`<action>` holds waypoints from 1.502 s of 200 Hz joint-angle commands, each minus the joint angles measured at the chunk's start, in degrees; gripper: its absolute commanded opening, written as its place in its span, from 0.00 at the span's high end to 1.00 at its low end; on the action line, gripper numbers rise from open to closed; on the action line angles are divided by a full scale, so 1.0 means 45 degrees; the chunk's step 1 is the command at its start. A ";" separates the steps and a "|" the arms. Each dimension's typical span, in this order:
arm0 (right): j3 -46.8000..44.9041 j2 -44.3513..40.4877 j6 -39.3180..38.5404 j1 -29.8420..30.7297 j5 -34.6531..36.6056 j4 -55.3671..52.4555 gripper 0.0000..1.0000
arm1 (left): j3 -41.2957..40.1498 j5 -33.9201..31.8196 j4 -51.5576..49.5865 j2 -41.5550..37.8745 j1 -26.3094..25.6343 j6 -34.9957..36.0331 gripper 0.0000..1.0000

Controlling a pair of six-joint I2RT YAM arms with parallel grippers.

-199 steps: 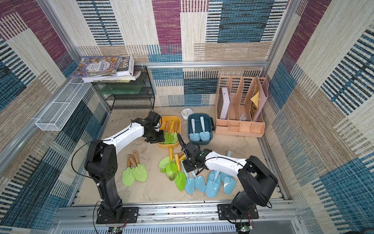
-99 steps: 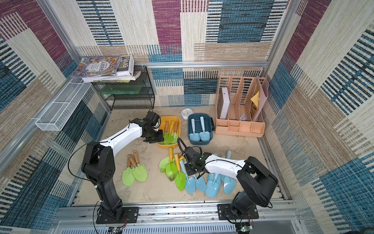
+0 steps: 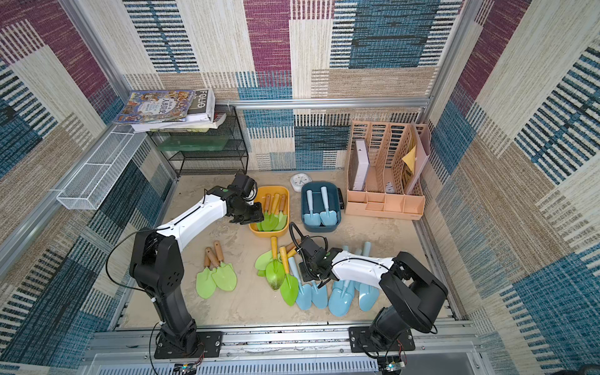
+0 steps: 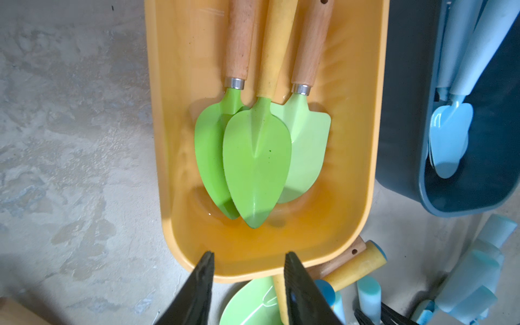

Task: Sort the small shovels by color and place them into the storage box
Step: Pick up the shovel from the center of the board, then place the shovel in the storage box.

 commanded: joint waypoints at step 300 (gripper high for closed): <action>1.4021 0.8524 -0.4998 -0.6306 -0.2686 -0.2268 0.84 | -0.0347 -0.0715 -0.0394 -0.0091 0.0032 -0.1030 0.57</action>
